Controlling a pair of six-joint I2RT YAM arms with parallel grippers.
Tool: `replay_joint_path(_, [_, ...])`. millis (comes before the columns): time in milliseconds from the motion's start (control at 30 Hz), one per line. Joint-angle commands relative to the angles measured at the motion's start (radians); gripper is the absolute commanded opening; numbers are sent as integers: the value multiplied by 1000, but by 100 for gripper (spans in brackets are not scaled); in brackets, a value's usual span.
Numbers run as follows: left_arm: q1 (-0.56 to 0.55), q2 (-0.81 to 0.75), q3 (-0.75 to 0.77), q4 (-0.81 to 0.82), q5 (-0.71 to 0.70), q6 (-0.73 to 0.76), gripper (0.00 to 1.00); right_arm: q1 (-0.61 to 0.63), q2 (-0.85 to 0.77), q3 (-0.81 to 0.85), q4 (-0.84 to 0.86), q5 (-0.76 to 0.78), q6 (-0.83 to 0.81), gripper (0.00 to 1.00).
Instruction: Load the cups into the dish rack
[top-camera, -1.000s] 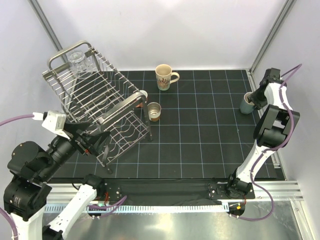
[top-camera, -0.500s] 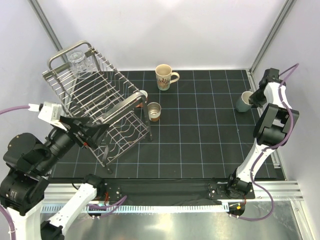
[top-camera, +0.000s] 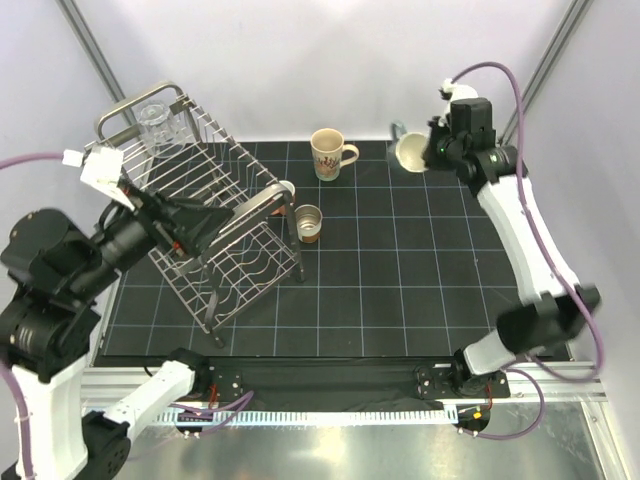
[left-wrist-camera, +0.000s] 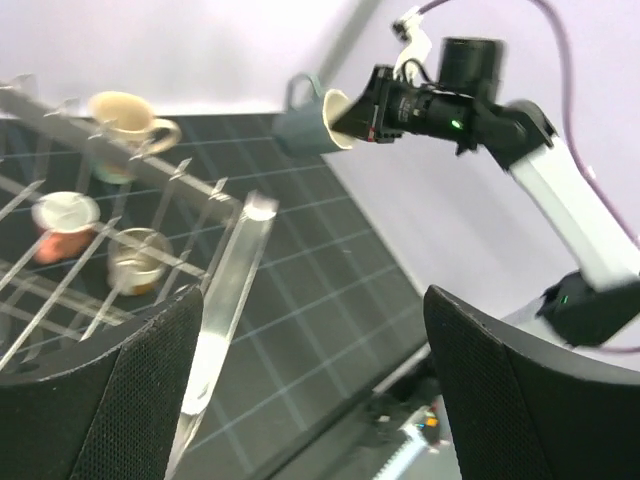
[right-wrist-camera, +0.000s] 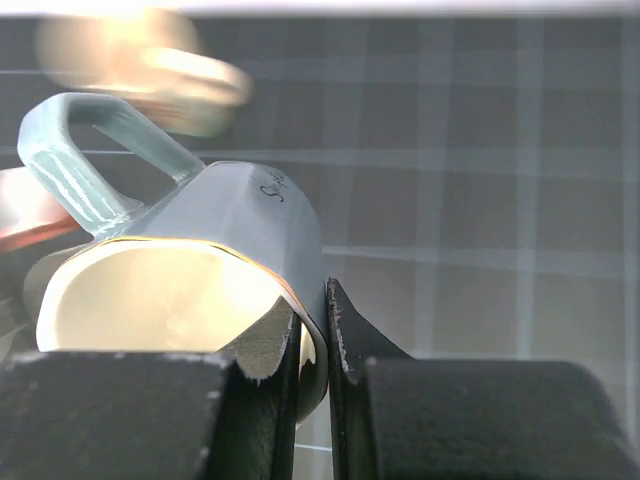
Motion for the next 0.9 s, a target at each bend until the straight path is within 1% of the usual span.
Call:
replay_joint_path(0, [-4, 80, 60, 96, 156, -129, 87, 118, -224, 13, 147, -43, -67, 4])
replay_joint_path(67, [-2, 137, 122, 85, 166, -178, 88, 208, -296, 21, 159, -48, -107, 4])
replay_joint_path(100, [-2, 158, 138, 111, 209, -207, 88, 233, -321, 23, 176, -69, -121, 4])
replay_joint_path(133, [-4, 187, 141, 137, 244, -286, 88, 254, -346, 18, 188, -83, -135, 4])
replay_joint_path(167, [-4, 201, 129, 173, 314, -346, 86, 303, -400, 9, 204, -124, -173, 4])
replay_joint_path(200, [-2, 210, 109, 215, 347, -404, 85, 323, -427, -8, 237, -138, -196, 4])
replay_joint_path(233, [-4, 217, 86, 325, 376, -461, 83, 348, -451, -13, 248, -163, -215, 4])
replay_joint_path(267, [-4, 232, 59, 370, 405, -589, 82, 363, -471, -14, 254, -171, -244, 4])
replay_joint_path(300, [-4, 241, 16, 407, 453, -647, 82, 385, -506, -14, 260, -186, -255, 4])
replay_joint_path(333, [-4, 255, -1, 489, 491, -713, 81, 391, -521, -14, 271, -200, -264, 4])
replay_joint_path(367, [-5, 278, -12, 516, 519, -795, 82, 392, -531, -20, 279, -239, -290, 4])
replay_joint_path(433, [-13, 299, -40, 545, 582, -871, 82, 402, -557, -26, 288, -275, -322, 4])
replay_joint_path(467, [-17, 316, -46, 589, 600, -947, 83, 402, -564, -28, 290, -307, -337, 4])
replay_joint_path(567, [-63, 327, -57, 643, 608, -1037, 84, 406, -585, -39, 306, -374, -423, 4])
replay_joint_path(600, [-73, 336, -58, 643, 610, -1090, 82, 408, -594, -59, 329, -379, -470, 4])
replay_joint_path(633, [-86, 341, -60, 646, 614, -1129, 81, 411, -606, -66, 337, -378, -497, 4])
replay_joint_path(667, [-92, 346, -67, 646, 634, -1161, 76, 411, -608, -71, 343, -378, -524, 4])
replay_joint_path(700, [-97, 350, -70, 645, 640, -1220, 74, 412, -611, -72, 354, -366, -543, 4])
replay_joint_path(733, [-108, 350, -81, 646, 643, -1248, 71, 412, -611, -71, 356, -367, -592, 4])
replay_joint_path(767, [-112, 349, -98, 648, 640, -1273, 71, 412, -610, -72, 362, -370, -612, 4])
replay_joint_path(800, [-123, 344, -104, 646, 637, -1306, 71, 412, -610, -74, 374, -379, -665, 4])
replay_joint_path(867, [-135, 339, -126, 646, 614, -1331, 71, 414, -611, -86, 415, -393, -710, 4])
